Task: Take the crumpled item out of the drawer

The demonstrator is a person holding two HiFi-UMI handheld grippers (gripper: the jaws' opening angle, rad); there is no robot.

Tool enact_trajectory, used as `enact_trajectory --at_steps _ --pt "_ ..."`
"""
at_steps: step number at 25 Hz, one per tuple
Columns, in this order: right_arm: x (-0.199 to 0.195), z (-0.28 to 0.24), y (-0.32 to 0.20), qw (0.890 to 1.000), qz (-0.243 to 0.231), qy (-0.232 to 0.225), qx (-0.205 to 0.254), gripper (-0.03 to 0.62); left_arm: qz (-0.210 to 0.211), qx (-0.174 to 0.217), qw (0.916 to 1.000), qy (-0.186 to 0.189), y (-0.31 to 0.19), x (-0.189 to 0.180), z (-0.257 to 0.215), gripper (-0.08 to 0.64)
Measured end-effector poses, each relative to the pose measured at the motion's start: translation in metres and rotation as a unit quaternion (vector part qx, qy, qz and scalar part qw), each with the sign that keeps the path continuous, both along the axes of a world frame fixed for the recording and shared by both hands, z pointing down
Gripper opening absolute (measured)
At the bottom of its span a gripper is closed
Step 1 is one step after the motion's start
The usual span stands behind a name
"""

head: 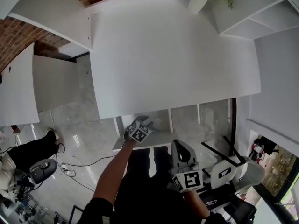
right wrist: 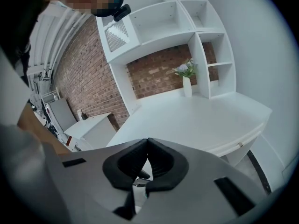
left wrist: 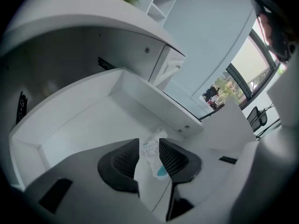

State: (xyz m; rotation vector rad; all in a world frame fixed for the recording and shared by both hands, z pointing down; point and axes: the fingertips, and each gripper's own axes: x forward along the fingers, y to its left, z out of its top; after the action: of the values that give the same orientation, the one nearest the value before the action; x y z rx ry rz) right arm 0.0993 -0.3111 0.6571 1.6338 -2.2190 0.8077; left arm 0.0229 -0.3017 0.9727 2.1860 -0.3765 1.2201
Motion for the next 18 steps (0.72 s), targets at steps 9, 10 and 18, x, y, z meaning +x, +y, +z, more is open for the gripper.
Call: enact_trajectory --at_steps 9,10,18 --pt "0.009 0.021 0.009 1.0 0.012 0.003 -0.026 0.014 0.045 -0.047 0.9976 -0.022 0.011 0.005 0.041 0.172" --pt "0.012 0.023 0.011 0.999 0.015 0.004 -0.029 0.014 0.046 -0.05 0.9975 -0.022 0.012 0.007 0.044 0.175" --pt "0.027 0.028 0.014 0.999 0.029 0.008 -0.036 0.014 0.052 -0.067 0.996 -0.029 0.023 0.015 0.059 0.135"
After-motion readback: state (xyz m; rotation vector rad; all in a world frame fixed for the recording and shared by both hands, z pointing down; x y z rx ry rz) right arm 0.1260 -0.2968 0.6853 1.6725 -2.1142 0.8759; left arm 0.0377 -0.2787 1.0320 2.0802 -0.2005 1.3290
